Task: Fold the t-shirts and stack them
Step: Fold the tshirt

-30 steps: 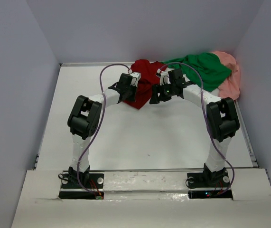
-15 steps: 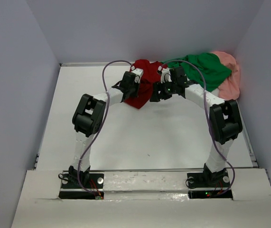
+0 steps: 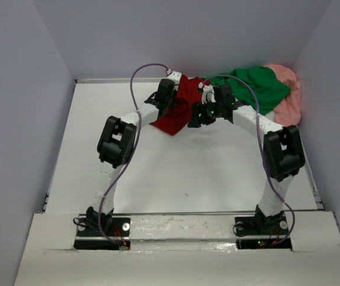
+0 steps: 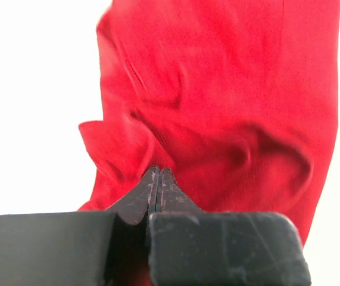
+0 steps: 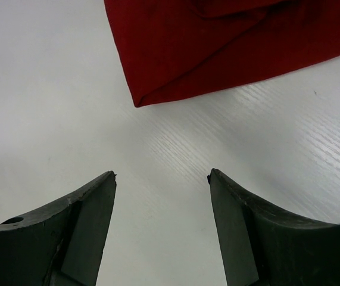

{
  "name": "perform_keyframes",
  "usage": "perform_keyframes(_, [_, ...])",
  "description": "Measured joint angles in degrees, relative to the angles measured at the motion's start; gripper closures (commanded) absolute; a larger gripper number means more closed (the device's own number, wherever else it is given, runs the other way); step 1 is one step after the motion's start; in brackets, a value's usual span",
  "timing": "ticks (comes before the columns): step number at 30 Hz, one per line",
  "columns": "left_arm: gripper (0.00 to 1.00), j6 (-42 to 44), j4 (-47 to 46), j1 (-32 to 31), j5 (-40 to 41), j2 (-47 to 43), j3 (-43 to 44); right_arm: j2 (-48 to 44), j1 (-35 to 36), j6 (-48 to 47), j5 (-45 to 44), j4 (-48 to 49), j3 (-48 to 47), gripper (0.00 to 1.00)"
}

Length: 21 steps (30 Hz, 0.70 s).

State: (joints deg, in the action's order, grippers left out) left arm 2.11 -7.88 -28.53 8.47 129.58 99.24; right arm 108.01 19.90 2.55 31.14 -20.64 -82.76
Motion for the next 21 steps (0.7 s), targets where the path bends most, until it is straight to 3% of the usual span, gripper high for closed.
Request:
perform_keyframes(12, [1.0, 5.0, -3.3, 0.0, 6.6, 1.7, 14.9, -0.3, 0.0, 0.1, 0.7, 0.0, 0.1, 0.31])
perform_keyframes(17, [1.0, 5.6, -2.3, 0.0, 6.0, 1.6, 13.8, -0.5, 0.0, 0.0, 0.7, -0.1, 0.1, 0.3])
perform_keyframes(21, [1.0, 3.8, 1.0, -0.1, 3.4, -3.1, 3.4, -0.5, 0.0, 0.0, 0.8, -0.3, 0.1, 0.3])
